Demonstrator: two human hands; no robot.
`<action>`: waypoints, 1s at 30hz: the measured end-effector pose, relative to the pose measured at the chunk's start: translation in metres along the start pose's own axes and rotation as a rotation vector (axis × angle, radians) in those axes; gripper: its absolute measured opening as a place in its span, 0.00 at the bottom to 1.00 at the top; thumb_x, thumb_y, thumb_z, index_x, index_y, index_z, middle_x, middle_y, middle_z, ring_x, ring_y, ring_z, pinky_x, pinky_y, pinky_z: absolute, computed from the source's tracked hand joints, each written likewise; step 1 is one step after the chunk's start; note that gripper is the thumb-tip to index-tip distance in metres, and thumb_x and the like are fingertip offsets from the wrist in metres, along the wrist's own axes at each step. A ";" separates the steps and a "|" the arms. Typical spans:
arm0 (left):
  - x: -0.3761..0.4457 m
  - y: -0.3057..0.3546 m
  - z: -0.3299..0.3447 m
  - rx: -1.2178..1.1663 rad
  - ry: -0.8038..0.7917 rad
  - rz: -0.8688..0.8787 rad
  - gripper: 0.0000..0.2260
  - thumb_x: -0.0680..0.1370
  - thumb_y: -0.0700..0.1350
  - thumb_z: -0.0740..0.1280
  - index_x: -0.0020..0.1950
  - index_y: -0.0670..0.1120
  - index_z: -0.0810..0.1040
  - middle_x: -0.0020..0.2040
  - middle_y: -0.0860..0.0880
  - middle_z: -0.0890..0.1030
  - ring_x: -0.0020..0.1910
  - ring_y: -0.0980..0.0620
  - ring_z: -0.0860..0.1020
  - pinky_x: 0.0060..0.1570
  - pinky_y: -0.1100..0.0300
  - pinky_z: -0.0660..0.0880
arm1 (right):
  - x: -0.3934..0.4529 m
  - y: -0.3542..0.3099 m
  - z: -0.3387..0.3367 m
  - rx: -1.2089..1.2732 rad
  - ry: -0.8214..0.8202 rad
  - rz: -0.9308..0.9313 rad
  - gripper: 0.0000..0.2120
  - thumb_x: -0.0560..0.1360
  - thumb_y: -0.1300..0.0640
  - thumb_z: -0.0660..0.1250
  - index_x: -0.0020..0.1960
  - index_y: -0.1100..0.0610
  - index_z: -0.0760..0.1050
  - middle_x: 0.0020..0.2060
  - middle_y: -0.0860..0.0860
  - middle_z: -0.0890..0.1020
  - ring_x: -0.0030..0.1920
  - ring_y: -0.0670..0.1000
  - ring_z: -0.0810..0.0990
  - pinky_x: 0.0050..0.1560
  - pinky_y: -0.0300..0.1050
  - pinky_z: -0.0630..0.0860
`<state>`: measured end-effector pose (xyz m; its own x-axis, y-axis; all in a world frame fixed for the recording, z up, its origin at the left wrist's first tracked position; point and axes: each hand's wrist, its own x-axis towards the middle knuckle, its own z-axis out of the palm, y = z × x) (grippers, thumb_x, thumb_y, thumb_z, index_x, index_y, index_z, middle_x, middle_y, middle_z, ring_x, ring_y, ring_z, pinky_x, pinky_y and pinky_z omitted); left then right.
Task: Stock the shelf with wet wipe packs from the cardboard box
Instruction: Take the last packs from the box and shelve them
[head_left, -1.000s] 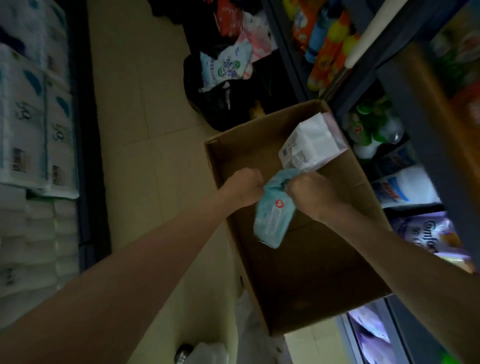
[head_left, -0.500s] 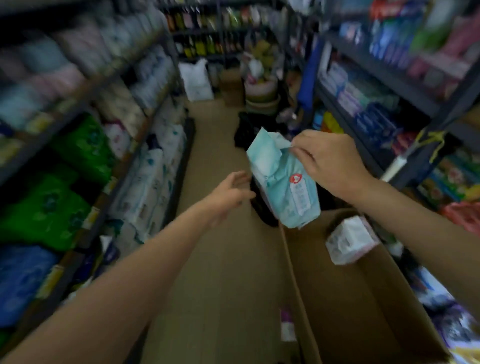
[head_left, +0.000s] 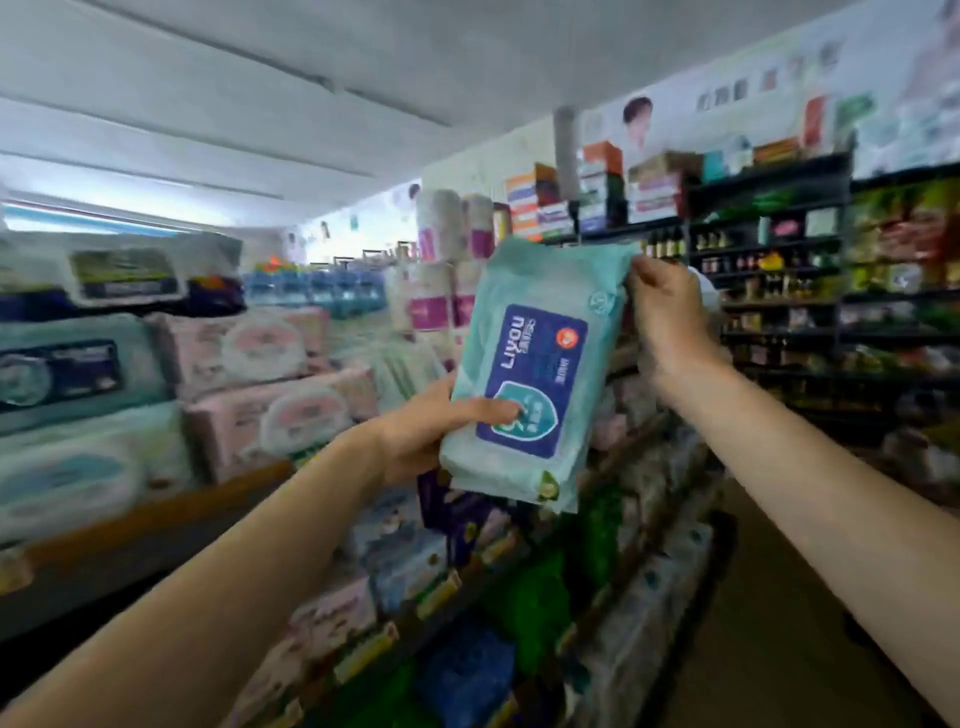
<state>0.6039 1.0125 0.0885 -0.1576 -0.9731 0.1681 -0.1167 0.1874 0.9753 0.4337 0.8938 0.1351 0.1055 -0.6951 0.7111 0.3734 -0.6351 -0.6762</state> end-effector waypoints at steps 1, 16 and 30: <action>-0.010 0.012 -0.013 0.029 0.091 0.037 0.33 0.55 0.44 0.81 0.57 0.45 0.76 0.48 0.47 0.85 0.44 0.50 0.84 0.42 0.58 0.80 | 0.009 -0.002 0.021 0.099 -0.041 0.065 0.14 0.78 0.66 0.59 0.37 0.55 0.76 0.23 0.42 0.80 0.25 0.37 0.75 0.26 0.30 0.71; -0.090 0.113 -0.143 0.477 1.198 0.436 0.38 0.64 0.44 0.77 0.69 0.50 0.61 0.48 0.55 0.75 0.47 0.53 0.79 0.48 0.54 0.79 | 0.018 0.004 0.236 -0.060 -0.949 -0.035 0.31 0.72 0.53 0.70 0.71 0.52 0.60 0.62 0.47 0.72 0.59 0.48 0.75 0.60 0.46 0.73; -0.127 0.108 -0.209 0.273 1.177 0.464 0.37 0.60 0.44 0.75 0.68 0.50 0.66 0.57 0.44 0.80 0.48 0.47 0.83 0.38 0.55 0.81 | 0.031 0.037 0.317 0.182 -1.052 -0.223 0.35 0.68 0.56 0.74 0.70 0.48 0.62 0.60 0.39 0.70 0.51 0.34 0.73 0.42 0.28 0.72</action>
<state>0.8160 1.1285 0.2024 0.6993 -0.3159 0.6412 -0.5012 0.4230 0.7549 0.7428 0.9556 0.1932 0.7218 0.1207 0.6815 0.6037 -0.5914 -0.5346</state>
